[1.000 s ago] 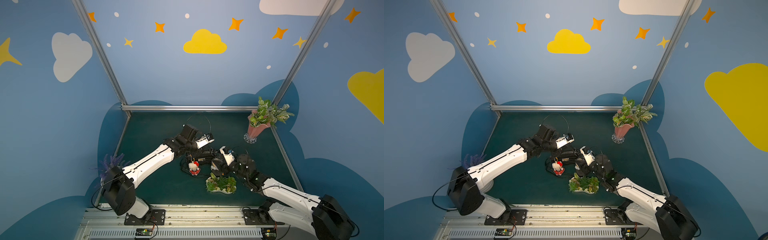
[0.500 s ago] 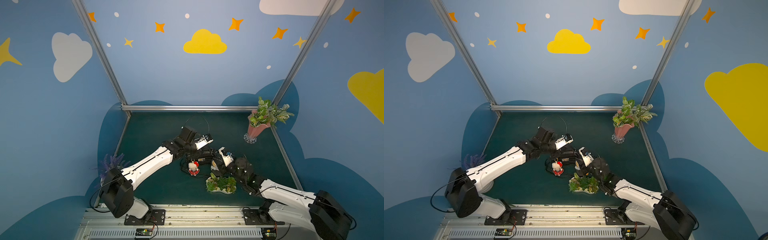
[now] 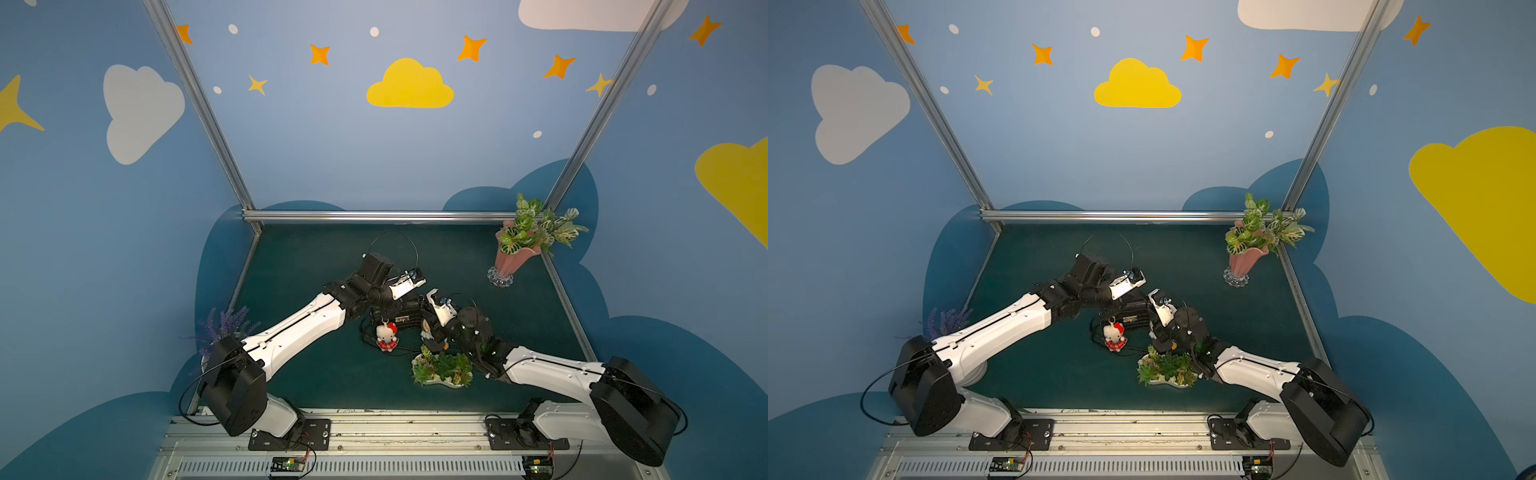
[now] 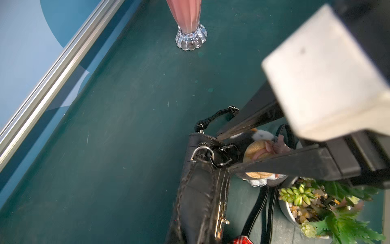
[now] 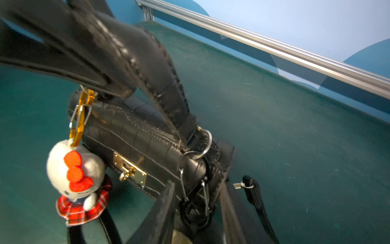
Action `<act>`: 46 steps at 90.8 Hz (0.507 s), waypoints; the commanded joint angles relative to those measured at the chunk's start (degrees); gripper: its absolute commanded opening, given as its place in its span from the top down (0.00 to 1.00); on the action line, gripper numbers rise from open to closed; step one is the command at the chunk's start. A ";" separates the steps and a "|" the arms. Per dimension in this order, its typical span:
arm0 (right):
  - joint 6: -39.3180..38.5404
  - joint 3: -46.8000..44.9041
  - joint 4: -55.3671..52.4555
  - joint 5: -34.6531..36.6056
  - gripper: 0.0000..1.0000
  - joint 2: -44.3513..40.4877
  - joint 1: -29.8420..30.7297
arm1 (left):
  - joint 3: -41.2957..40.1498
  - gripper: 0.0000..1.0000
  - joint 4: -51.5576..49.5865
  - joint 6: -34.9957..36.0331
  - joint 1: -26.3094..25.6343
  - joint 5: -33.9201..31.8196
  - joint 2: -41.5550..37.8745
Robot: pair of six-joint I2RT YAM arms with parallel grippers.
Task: Remove the decoration from the bag
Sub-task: Remove the decoration item from the bag.
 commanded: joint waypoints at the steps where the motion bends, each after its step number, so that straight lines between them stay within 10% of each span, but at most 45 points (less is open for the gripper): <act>1: -0.41 1.34 1.74 0.93 0.68 1.19 0.19 | -0.25 0.89 0.41 -0.31 0.05 1.49 -1.66; 46: -2.17 2.27 1.84 4.71 0.72 4.14 0.58 | -0.72 0.89 0.31 -0.45 0.03 1.75 -1.85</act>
